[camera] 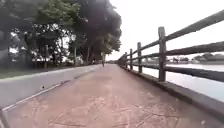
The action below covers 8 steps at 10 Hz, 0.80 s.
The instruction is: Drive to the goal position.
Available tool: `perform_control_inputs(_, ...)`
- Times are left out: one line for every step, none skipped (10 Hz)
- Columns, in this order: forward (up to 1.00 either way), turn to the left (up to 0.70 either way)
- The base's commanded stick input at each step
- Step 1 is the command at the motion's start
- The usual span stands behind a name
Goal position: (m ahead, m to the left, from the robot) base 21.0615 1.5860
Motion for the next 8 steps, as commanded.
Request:
perform_control_inputs(1.00,0.00)
perform_control_inputs(1.00,0.00)
perform_control_inputs(1.00,0.00)
perform_control_inputs(1.00,0.00)
perform_control_inputs(1.00,0.00)
perform_control_inputs(1.00,0.00)
perform_control_inputs(1.00,0.00)
perform_control_inputs(1.00,0.00)
